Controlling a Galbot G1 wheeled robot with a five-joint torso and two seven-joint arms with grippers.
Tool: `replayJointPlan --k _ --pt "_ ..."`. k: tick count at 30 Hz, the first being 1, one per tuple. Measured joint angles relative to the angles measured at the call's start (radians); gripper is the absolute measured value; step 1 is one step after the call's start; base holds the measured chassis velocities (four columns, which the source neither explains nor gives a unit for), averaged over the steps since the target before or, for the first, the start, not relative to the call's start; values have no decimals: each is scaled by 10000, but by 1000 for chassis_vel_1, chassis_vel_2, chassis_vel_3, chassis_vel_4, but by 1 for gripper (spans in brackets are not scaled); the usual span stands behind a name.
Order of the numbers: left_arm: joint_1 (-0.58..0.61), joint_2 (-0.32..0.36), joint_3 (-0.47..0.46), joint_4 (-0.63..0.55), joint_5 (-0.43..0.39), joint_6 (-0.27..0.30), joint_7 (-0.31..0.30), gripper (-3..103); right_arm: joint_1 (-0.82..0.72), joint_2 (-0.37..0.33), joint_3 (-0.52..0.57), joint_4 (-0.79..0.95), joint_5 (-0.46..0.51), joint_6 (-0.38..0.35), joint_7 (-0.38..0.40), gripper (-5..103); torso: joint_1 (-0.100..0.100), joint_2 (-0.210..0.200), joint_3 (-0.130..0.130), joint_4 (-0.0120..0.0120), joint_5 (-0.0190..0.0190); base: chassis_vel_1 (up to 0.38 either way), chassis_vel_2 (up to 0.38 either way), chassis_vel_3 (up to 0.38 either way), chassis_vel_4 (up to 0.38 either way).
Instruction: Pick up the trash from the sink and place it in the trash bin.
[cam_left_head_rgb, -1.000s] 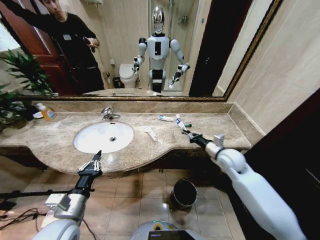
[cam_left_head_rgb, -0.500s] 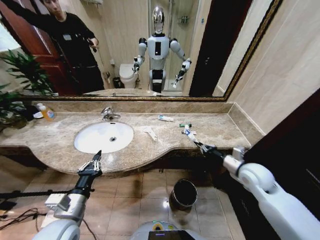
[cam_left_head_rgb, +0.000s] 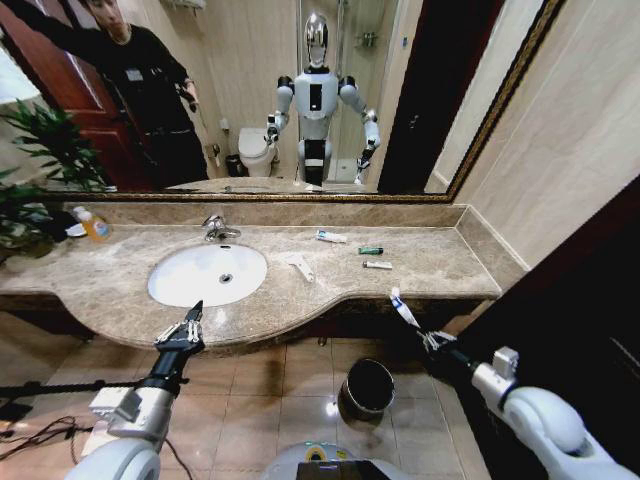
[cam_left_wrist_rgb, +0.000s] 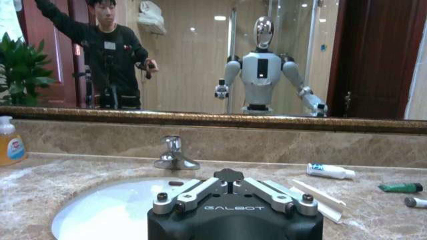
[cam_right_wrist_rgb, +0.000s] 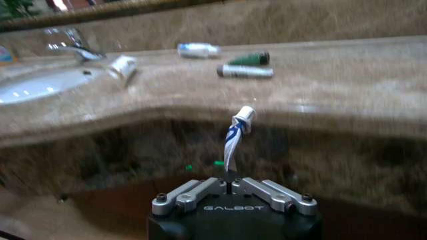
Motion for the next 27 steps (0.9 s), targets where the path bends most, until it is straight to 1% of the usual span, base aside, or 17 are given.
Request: replayJointPlan --k 2,3,7,8,11,13,15,19,21,24,25,27 --pt "0 0 0 0 0 1 0 0 278 202 -388 -537 -365 151 -42 0 0 0 0 3 -1 0 0 0 0" --pt "0 0 0 0 0 1 0 0 278 202 -388 -537 -365 151 -42 0 0 0 0 3 -1 0 0 0 0" --pt "0 0 0 0 0 1 0 0 1070 634 -1142 -1921 -1229 436 -504 0 1 -2 1 1 1 0 0 0 0" --pt "0 0 0 0 0 1 0 0 1070 634 -1142 -1921 -1229 436 -504 0 1 -2 1 1 1 0 0 0 0" --pt "0 0 0 0 0 0 0 0 1895 964 -1613 -3167 -1905 518 -536 0 1 -2 1 2 0 0 0 0 0" --pt "1 0 0 0 0 0 0 0 1988 992 -1662 -3310 -1998 531 -524 0 1 -2 1 2 1 0 0 0 0" --pt "0 0 0 0 0 0 1 0 2558 1128 -1943 -4263 -2470 603 -465 0 2 -2 1 2 -1 0 0 0 0" --pt "1 0 0 0 0 0 1 0 3110 1269 -2177 -5333 -2744 605 -336 0 2 -2 1 3 -1 0 0 0 0" --pt "0 0 0 0 0 1 0 0 3172 1293 -2196 -5484 -2787 618 -329 0 2 -2 1 3 -1 0 0 0 0" --pt "0 0 0 0 0 0 0 0 3614 1503 -2382 -6678 -3234 1049 -353 0 2 -2 1 2 0 0 0 0 0" --pt "0 0 0 0 0 0 0 0 3614 1503 -2382 -6678 -3234 1049 -353 0 2 -2 1 2 0 0 0 0 0" --pt "0 0 0 0 0 0 0 0 3839 1689 -2454 -7215 -3401 1157 -356 0 1 -2 1 2 -2 0 0 0 0"
